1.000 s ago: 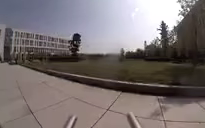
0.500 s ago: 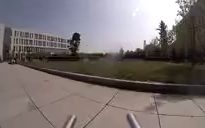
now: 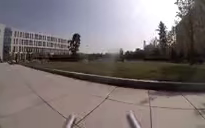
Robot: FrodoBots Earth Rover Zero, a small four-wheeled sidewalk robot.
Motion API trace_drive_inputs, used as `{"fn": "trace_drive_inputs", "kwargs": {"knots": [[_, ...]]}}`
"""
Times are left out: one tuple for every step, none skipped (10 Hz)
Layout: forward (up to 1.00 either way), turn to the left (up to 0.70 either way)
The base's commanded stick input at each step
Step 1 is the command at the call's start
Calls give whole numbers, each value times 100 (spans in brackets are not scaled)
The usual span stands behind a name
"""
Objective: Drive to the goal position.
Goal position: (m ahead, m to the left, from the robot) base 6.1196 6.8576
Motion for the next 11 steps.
{"fn": "trace_drive_inputs", "kwargs": {"knots": [[-70, -1], [-70, -26], [-70, -35], [-70, -35], [-70, -35], [-70, -35], [-70, -33], [-70, -17], [-70, 0], [-70, 0], [-49, 0]]}}
